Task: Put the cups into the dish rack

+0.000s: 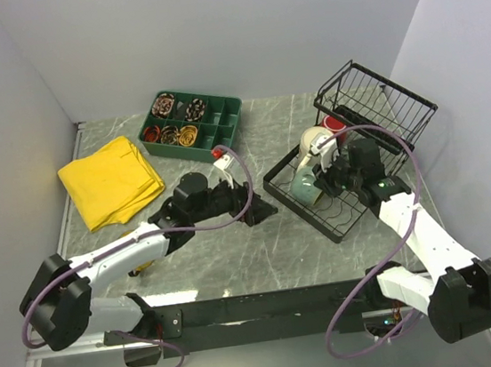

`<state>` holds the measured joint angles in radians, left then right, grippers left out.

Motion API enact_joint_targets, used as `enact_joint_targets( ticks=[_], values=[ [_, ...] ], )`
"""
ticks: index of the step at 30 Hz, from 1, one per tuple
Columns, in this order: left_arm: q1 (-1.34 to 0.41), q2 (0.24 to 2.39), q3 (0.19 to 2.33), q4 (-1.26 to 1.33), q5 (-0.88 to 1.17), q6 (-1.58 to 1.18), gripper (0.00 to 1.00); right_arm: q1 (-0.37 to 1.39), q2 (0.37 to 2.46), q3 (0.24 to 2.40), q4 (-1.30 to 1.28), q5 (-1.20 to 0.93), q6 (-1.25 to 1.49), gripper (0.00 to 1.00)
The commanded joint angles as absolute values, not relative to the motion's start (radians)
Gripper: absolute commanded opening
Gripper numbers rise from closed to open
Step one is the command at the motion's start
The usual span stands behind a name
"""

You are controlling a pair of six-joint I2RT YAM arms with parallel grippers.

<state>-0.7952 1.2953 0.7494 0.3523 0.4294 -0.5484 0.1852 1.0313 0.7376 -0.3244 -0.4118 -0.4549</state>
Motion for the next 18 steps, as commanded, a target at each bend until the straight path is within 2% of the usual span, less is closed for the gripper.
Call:
enact_joint_targets(
  ticks=[1,9,16,18],
  values=[
    [-0.796,1.249,0.720,0.399,0.437,-0.571,0.96,0.181,1.005,0.743,-0.130,-0.417,-0.476,0.00],
    [-0.795,1.232,0.692,0.411,0.433,-0.583,0.96,0.178,0.986,0.686,-0.190,-0.390,-0.526,0.00],
    [-0.796,1.235,0.678,0.413,0.437,-0.591,0.96,0.173,0.936,0.644,-0.258,-0.354,-0.569,0.11],
    [-0.795,1.235,0.675,0.416,0.437,-0.595,0.96,0.166,0.922,0.634,-0.273,-0.356,-0.574,0.18]
  ],
)
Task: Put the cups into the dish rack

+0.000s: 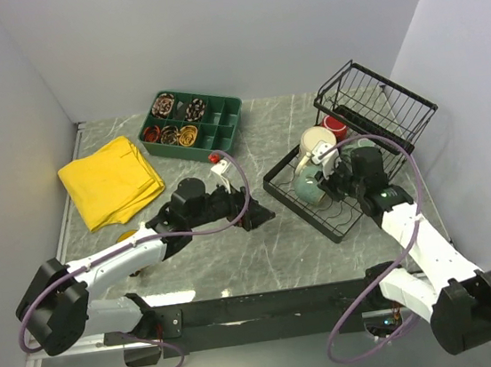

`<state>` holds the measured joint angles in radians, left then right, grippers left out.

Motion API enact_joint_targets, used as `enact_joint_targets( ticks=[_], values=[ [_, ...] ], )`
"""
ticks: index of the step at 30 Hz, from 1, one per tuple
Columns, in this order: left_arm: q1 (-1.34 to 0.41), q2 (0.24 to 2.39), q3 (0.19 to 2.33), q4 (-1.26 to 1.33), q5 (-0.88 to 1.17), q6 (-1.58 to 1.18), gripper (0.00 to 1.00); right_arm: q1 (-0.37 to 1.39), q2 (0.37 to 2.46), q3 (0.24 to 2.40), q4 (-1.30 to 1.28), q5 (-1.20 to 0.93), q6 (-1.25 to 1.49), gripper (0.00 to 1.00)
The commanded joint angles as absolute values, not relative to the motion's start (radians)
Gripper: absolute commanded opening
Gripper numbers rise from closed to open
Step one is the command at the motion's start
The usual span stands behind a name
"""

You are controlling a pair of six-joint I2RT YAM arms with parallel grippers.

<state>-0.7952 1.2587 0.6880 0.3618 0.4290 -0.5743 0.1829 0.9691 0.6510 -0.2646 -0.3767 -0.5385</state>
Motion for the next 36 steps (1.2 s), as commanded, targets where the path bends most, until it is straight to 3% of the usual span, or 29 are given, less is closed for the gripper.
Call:
enact_joint_targets(
  ticks=[1,6,20,22,28,31,36],
  values=[
    [-0.795,1.233,0.673,0.423,0.439,-0.597,0.96,0.164,0.907,0.629,-0.287,-0.356,-0.580,0.19],
    [-0.795,1.238,0.673,0.423,0.442,-0.603,0.96,0.153,0.868,0.621,-0.325,-0.356,-0.578,0.31],
    [-0.796,1.241,0.666,0.437,0.462,-0.601,0.96,0.118,0.907,0.732,-0.546,-0.380,-0.638,0.32],
    [-0.796,1.267,0.684,0.431,0.485,-0.588,0.96,0.118,0.929,0.758,-0.587,-0.391,-0.652,0.39],
    [-0.798,1.414,0.836,0.394,0.483,-0.543,0.98,0.110,0.937,0.761,-0.594,-0.402,-0.644,0.36],
    [-0.799,1.532,0.954,0.361,0.444,-0.586,0.90,0.106,0.927,0.747,-0.586,-0.403,-0.644,0.35],
    [-0.810,1.687,1.109,0.324,0.382,-0.695,0.58,0.098,0.916,0.738,-0.591,-0.416,-0.637,0.34]
  ],
)
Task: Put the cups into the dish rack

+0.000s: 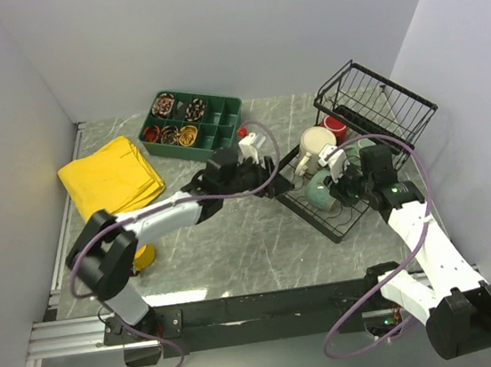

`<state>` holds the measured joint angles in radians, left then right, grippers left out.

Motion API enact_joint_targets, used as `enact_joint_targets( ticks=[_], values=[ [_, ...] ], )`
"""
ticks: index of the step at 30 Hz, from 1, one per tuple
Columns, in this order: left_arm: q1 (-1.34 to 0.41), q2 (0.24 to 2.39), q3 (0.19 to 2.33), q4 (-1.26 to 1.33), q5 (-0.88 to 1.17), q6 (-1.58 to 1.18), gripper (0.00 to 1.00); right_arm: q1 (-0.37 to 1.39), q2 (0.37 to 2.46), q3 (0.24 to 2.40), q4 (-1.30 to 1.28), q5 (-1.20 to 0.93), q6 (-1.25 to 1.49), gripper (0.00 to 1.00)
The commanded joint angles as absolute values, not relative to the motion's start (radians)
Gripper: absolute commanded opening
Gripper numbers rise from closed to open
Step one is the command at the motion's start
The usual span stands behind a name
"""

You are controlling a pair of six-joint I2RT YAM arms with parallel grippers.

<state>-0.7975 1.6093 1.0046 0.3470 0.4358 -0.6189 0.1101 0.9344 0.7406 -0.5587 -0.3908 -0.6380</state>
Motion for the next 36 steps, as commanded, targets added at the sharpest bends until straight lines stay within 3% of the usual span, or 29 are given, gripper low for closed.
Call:
enact_joint_targets(
  ticks=[1,4,9,36],
  values=[
    [-0.818,1.725,1.123,0.322,0.373,-0.704,0.53,0.097,0.913,0.736,-0.594,-0.420,-0.637,0.34],
    [-0.842,1.793,1.179,0.307,0.347,-0.730,0.30,0.092,0.908,0.730,-0.600,-0.423,-0.641,0.35],
    [-0.873,1.870,1.293,0.198,0.233,-0.690,0.22,0.081,0.904,0.732,-0.610,-0.437,-0.646,0.34],
    [-0.939,2.049,1.546,0.012,0.143,-0.575,0.39,0.049,0.844,0.653,-0.687,-0.416,-0.729,0.34]
  ],
)
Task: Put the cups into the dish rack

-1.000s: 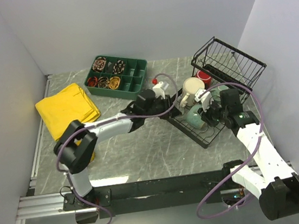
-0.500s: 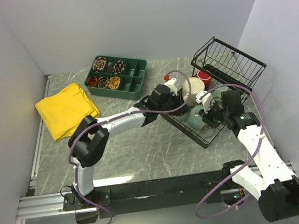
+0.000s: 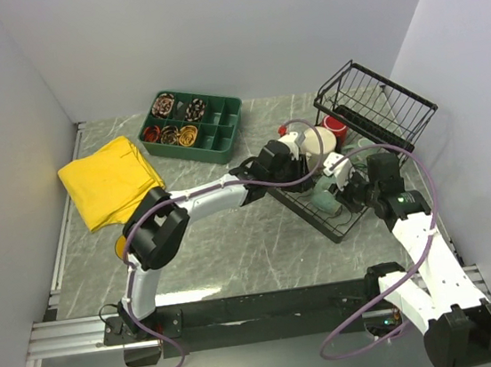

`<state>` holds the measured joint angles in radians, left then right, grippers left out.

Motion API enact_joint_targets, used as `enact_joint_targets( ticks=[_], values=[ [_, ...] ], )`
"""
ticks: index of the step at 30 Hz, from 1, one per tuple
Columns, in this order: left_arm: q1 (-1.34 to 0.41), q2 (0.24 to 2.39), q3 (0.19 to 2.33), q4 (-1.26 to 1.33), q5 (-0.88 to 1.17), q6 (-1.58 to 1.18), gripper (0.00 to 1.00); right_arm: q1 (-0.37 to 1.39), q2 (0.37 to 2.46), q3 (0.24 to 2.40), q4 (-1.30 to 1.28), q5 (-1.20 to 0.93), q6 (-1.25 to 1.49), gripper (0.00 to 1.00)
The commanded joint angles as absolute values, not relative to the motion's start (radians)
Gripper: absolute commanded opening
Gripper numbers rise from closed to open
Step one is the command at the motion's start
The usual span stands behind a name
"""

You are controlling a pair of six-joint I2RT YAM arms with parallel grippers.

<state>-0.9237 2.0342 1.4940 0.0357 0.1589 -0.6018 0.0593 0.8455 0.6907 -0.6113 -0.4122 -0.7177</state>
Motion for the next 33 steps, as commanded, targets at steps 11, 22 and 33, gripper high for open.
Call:
enact_joint_targets(
  ticks=[11,22,33],
  values=[
    [-0.939,2.042,1.523,0.081,0.207,-0.558,0.48,0.011,0.894,0.647,-0.742,-0.385,-0.778,0.32],
    [-0.951,2.094,1.609,0.083,0.328,-0.532,0.50,-0.049,0.908,0.640,-0.805,-0.364,-0.848,0.37],
    [-0.974,2.134,1.677,0.074,0.354,-0.523,0.52,-0.092,0.942,0.643,-0.811,-0.367,-0.856,0.45]
  ],
)
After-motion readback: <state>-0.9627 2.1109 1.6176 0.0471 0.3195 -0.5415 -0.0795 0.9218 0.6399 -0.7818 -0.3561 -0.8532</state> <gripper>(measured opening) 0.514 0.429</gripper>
